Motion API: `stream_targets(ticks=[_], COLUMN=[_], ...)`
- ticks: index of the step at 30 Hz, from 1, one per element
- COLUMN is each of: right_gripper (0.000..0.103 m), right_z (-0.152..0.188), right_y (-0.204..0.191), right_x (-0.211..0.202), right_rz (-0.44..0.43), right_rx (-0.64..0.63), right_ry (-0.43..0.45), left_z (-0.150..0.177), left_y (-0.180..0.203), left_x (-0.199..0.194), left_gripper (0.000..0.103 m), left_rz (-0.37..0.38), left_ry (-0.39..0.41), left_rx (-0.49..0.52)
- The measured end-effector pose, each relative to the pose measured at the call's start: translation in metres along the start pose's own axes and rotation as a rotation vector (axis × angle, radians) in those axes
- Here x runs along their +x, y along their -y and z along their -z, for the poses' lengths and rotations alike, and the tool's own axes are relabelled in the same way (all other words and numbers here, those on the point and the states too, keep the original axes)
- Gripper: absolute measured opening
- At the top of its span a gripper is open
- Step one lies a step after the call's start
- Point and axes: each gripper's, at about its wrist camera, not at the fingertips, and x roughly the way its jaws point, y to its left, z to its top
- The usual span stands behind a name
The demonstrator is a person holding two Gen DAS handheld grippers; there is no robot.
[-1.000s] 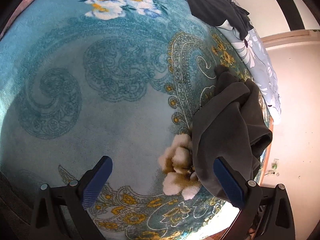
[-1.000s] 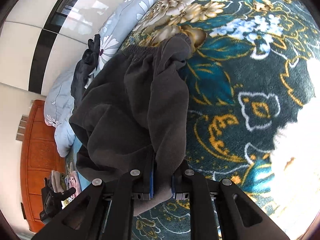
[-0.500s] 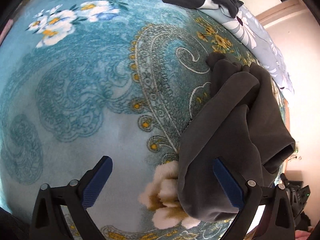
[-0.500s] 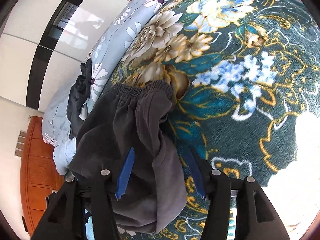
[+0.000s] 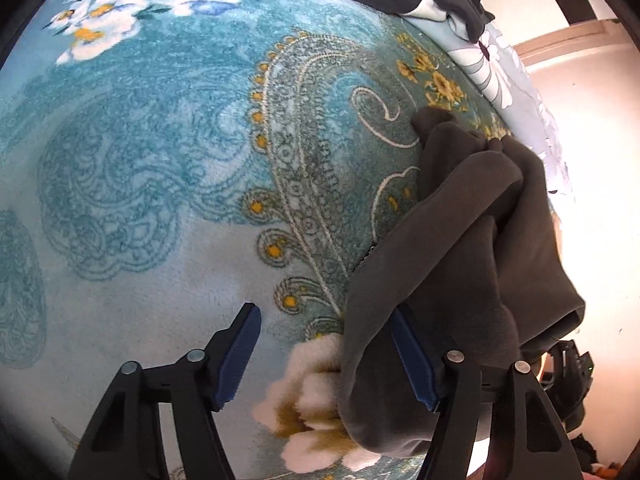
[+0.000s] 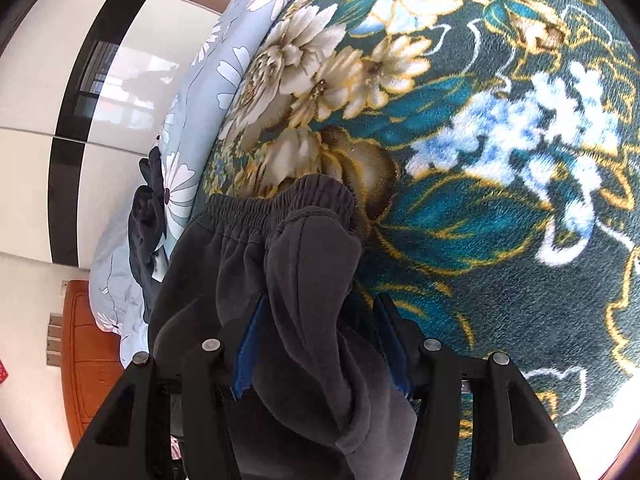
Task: Fold clothes
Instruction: 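Lower the sweatpants onto the blanket with the right gripper, then grasp a sweatpants leg with the left gripper while the right gripper holds the waistband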
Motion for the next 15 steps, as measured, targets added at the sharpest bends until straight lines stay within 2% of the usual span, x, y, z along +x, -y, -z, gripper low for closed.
stream_targets(ticks=[2,3,4,5,7,9,11,15], right_gripper=[0.053,0.047,0.039,0.034,0.018,0.011,0.009,0.009], right_z=[0.005,0.007,0.008,0.01,0.012,0.014,0.015,0.007], right_y=[-0.002,-0.004,-0.005,-0.005,-0.007,-0.015,-0.028,-0.082], right_x=[0.003,0.003,0.003,0.002,0.0,-0.004,-0.01,-0.027], right_rz=[0.003,0.011,0.022,0.029,0.008,-0.022,-0.052,-0.139], right_rx=[0.006,0.004,0.0,-0.002,0.005,-0.002,-0.024,-0.124], right_ry=[-0.013,-0.014,-0.014,-0.015,-0.021,-0.03,-0.036,-0.017], left_z=[0.0,0.0,0.0,0.0,-0.001,-0.002,-0.006,-0.045], left_y=[0.004,0.006,0.009,0.011,0.011,0.01,0.008,0.003], left_x=[0.001,0.002,0.003,0.004,0.001,-0.01,-0.026,-0.084], left_gripper=[0.063,0.046,0.025,0.017,0.004,0.003,0.003,0.003], left_rz=[-0.018,-0.026,-0.035,-0.044,-0.026,-0.026,-0.029,-0.002], left_ry=[-0.004,-0.007,-0.009,-0.011,-0.005,0.026,0.064,0.17], left_rx=[0.013,0.02,0.027,0.034,0.012,0.011,0.016,-0.032])
